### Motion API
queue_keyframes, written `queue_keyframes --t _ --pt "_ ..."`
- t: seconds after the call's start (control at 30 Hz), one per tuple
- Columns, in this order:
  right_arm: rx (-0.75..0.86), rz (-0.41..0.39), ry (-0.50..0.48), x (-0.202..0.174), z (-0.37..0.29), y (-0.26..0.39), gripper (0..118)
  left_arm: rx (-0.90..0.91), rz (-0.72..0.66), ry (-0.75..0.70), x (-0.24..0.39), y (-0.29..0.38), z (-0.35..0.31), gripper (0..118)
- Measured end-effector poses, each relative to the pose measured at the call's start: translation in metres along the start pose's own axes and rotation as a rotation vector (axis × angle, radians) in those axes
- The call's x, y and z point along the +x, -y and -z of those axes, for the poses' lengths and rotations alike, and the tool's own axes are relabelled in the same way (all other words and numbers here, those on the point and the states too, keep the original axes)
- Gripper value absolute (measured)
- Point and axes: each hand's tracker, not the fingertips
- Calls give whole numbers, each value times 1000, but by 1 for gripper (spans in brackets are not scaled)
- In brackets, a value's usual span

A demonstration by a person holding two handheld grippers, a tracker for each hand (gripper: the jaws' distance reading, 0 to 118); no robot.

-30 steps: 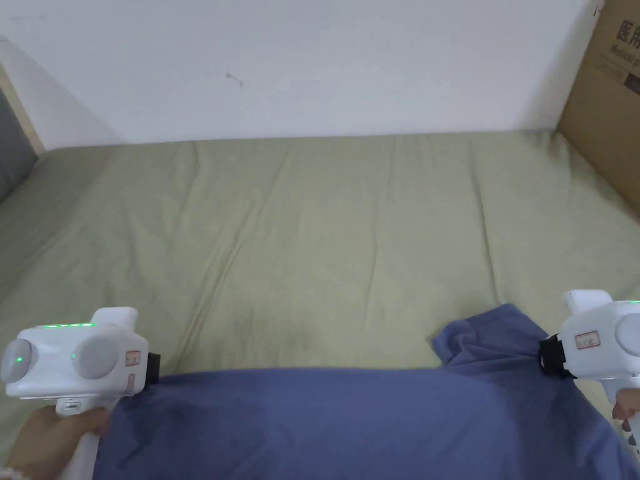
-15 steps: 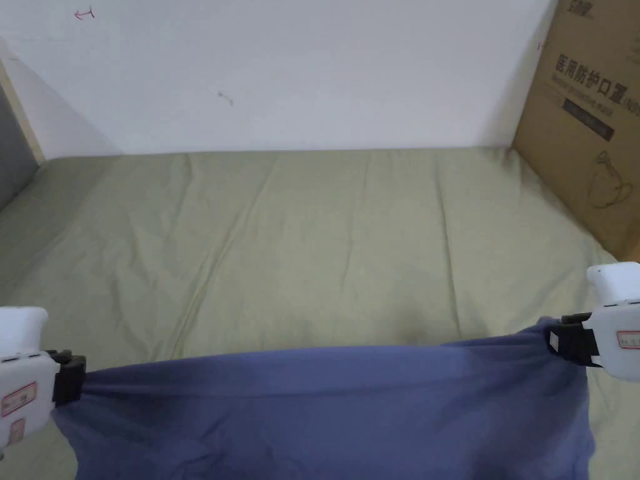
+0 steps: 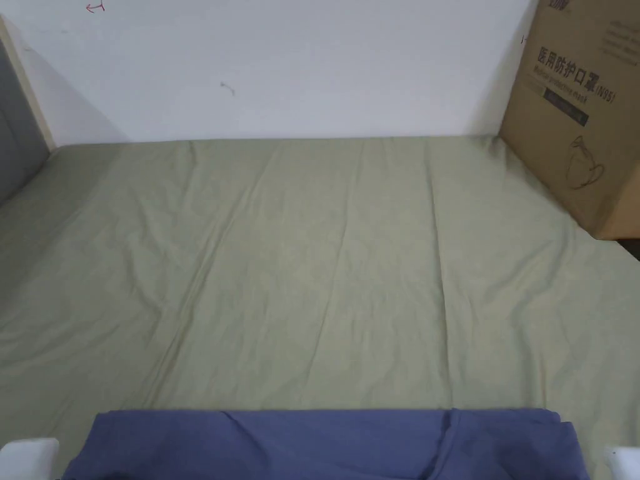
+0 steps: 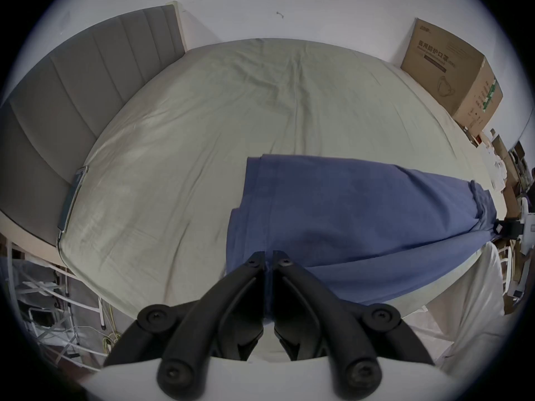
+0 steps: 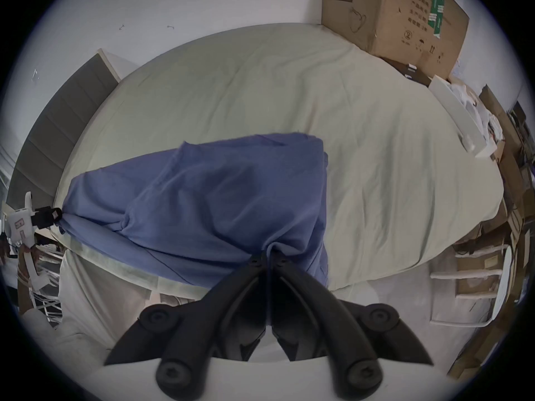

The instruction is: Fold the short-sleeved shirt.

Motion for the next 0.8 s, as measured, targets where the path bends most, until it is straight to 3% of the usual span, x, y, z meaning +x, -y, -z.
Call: queue_keyframes --t 0.03,0.1,0.13,0.17,0.27,0.33,0.37,0.4,0.47,0.53,0.6,0.8 --pt "17 5 -10 0 0 0 6 5 -2 -5 -3 -1 4 20" --pt "29 -2 24 -5 -7 -6 59 -6 6 -34 -2 -5 1 70" --pt "48 -17 65 -7 -12 -9 73 -18 17 -48 -2 -7 -2 91" --pt "86 -22 68 -9 -20 -12 73 -12 16 -45 -5 -9 -4 104" --pt "178 3 55 -18 -45 -23 73 82 -12 2 -6 -16 -29 103" --pt "250 29 -16 -28 -56 -28 69 114 -55 41 -7 -21 -39 99" --pt "273 36 -43 -35 -61 -30 61 139 -90 82 -7 -22 -45 86" --pt "294 31 -64 -43 -62 -32 45 160 -116 130 -7 -22 -49 65" --pt "329 12 -48 -65 -60 -31 4 156 -166 206 -6 -19 -50 2" --pt "350 12 -13 -87 -55 -26 1 144 -179 209 -6 -11 -42 2" --pt "332 -18 -90 -103 -49 -22 0 116 -218 219 -1 -2 -40 0" --pt "263 -98 -143 -126 -22 -22 0 136 -295 200 -29 15 -37 0"
